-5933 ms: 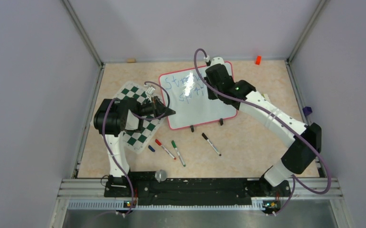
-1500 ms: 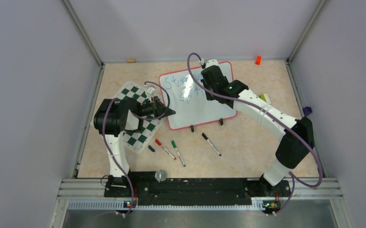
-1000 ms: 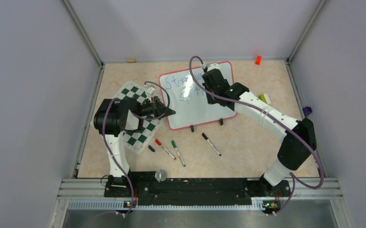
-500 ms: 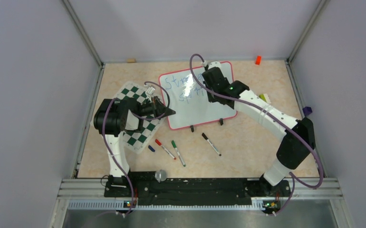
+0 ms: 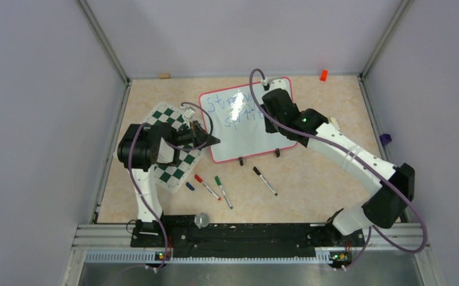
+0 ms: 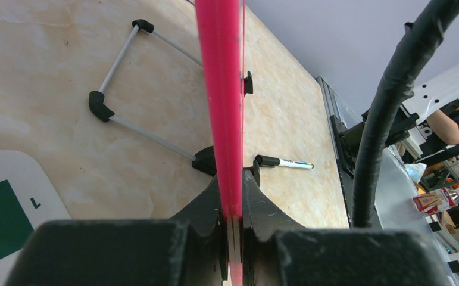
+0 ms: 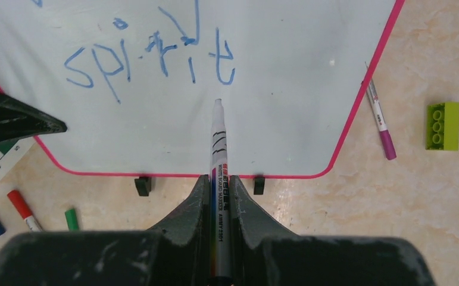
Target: Write a sentence on the whiteboard
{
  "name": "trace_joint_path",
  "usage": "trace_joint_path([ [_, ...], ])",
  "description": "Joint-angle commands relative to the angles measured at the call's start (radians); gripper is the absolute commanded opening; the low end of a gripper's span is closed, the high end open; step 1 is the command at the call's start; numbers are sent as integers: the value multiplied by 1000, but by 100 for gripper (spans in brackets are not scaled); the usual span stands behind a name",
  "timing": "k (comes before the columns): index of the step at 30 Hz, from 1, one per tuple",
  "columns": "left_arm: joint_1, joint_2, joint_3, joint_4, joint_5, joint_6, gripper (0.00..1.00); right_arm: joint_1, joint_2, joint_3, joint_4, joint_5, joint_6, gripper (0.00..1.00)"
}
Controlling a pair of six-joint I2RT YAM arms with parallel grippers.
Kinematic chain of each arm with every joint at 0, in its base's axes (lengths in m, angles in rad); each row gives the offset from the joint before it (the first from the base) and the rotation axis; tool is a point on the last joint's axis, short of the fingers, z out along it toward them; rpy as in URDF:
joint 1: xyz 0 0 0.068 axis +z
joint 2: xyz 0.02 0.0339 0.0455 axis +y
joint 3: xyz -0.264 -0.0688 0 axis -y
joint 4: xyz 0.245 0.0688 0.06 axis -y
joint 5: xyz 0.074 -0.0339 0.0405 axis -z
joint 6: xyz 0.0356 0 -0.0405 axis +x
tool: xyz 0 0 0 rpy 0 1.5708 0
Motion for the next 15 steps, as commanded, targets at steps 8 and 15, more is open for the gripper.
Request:
trace_joint_path([
  [8,31,-23,-23,100,-102,80,0,238,-45,-58,49,177,57,0],
  [15,31,-18,-21,100,-112,68,0,299,1,-27,61,169,41,0],
])
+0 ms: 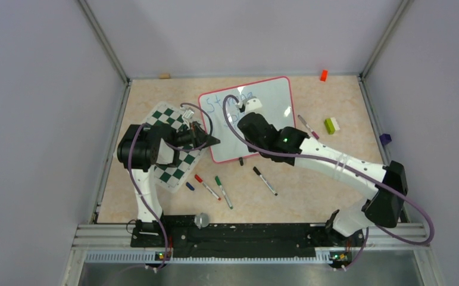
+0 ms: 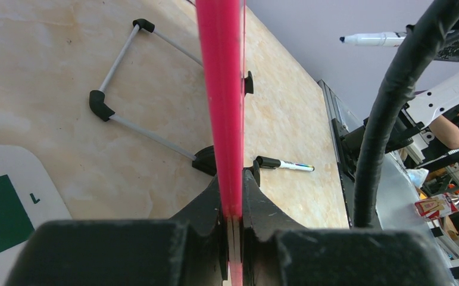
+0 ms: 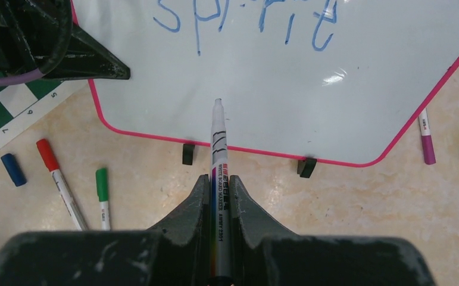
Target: Write a sentence on the whiteboard
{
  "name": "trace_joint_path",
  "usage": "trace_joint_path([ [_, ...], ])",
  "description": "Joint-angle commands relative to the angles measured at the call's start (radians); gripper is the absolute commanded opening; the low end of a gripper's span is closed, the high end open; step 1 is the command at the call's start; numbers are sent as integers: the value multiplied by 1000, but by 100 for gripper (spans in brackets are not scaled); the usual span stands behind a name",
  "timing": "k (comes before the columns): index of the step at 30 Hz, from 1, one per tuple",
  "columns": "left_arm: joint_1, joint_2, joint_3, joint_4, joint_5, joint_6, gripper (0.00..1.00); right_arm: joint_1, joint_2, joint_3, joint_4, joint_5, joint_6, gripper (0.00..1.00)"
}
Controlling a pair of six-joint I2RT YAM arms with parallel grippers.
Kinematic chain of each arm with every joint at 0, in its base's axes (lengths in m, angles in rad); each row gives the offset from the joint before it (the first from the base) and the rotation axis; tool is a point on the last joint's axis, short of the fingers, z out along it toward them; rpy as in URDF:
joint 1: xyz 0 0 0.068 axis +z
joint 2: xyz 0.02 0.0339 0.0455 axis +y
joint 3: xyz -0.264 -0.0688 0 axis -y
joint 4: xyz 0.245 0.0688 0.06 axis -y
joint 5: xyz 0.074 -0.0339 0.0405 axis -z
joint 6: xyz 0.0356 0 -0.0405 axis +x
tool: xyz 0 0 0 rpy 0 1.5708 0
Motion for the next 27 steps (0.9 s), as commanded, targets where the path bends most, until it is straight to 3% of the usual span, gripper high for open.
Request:
trace_joint_path([
  [1,32,-14,-4,93,-95,67,0,35,29,45,40,34,1,0],
  [27,35,-9,-10,92,-105,64,0,105,144,103,79,-23,-41,0],
])
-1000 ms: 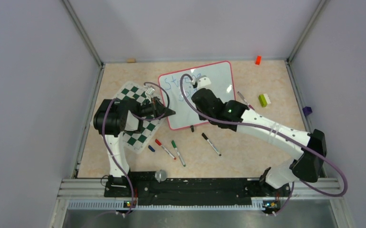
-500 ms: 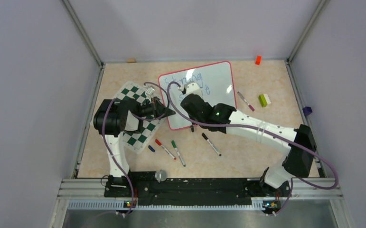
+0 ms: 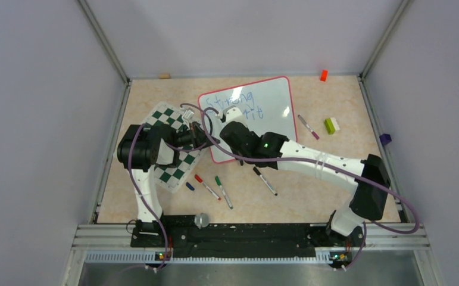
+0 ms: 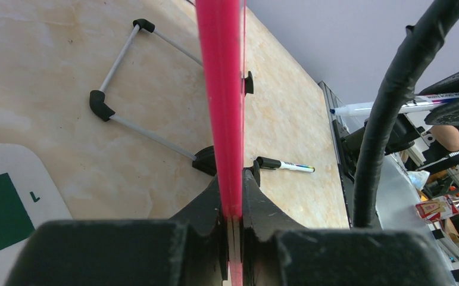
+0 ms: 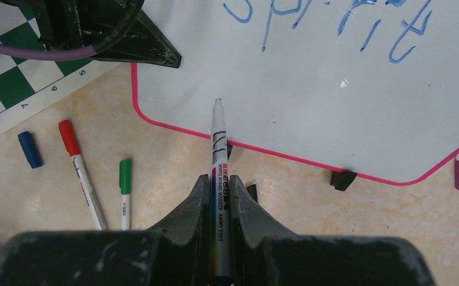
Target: Write a sentence on the whiteboard
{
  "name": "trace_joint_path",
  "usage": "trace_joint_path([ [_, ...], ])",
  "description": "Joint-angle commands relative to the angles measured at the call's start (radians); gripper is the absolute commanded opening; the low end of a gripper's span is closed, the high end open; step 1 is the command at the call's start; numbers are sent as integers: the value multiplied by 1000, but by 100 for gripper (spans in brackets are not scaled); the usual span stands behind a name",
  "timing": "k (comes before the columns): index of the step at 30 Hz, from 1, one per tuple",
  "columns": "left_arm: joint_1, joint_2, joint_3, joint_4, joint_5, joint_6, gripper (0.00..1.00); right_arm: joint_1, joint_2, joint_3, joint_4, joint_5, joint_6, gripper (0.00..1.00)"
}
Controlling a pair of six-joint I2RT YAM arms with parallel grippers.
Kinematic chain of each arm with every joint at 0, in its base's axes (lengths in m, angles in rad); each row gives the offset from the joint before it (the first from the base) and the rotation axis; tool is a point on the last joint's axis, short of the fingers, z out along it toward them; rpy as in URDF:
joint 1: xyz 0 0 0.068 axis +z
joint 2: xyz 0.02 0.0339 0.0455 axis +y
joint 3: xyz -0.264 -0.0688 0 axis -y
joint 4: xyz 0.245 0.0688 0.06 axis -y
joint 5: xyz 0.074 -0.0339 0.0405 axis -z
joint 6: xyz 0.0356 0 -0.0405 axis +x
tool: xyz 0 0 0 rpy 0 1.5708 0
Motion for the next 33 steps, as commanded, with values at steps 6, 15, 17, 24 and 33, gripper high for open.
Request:
trace_joint_path([
  [6,35,-10,-7,85,-96,66,0,13,61,83,36,16,-22,0],
  [15,35,-10,-7,85,-96,66,0,1,143,149,-3,98,-4,0],
  [17,35,-10,-7,85,-96,66,0,-10,145,155,-6,92,9,0],
  [24,35,-10,-7,85,-96,66,0,-44,159,167,8,86,14,0],
  [33,35,-10,-7,85,-96,66,0,-73,162,165,12,61,26,0],
])
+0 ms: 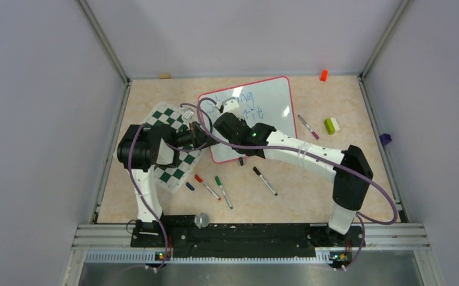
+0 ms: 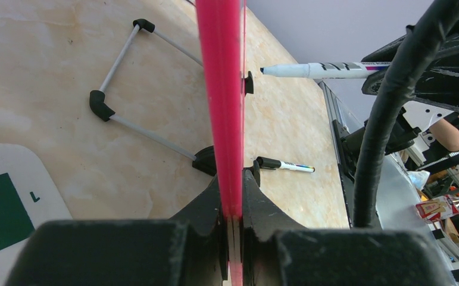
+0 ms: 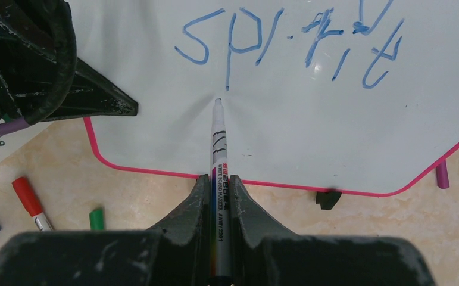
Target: Write a sentence on the whiteboard
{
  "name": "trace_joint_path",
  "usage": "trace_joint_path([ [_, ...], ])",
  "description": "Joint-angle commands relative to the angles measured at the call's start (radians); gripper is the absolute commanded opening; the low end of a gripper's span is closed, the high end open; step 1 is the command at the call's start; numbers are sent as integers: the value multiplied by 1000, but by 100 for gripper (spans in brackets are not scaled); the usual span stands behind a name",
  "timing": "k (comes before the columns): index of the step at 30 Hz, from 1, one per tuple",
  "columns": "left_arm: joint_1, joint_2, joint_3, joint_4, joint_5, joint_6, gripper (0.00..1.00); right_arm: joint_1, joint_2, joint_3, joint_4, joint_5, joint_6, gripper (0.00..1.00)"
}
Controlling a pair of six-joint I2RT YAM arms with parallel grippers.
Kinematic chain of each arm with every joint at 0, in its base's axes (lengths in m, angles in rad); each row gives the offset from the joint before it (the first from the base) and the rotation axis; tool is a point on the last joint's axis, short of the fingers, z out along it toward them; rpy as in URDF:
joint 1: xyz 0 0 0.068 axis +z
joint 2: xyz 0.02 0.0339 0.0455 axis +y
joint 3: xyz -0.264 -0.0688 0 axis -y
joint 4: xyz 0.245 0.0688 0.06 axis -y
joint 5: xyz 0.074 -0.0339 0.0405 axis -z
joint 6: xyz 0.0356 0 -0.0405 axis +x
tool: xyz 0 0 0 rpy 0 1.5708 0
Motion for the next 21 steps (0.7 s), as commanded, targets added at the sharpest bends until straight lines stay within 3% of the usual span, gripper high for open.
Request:
trace_joint_path([
  [1,35,-10,-6,84,-96,66,0,-8,7,48,17,0,10,0],
  [21,35,-10,-6,84,-96,66,0,-26,37,49,38,-14,5,0],
])
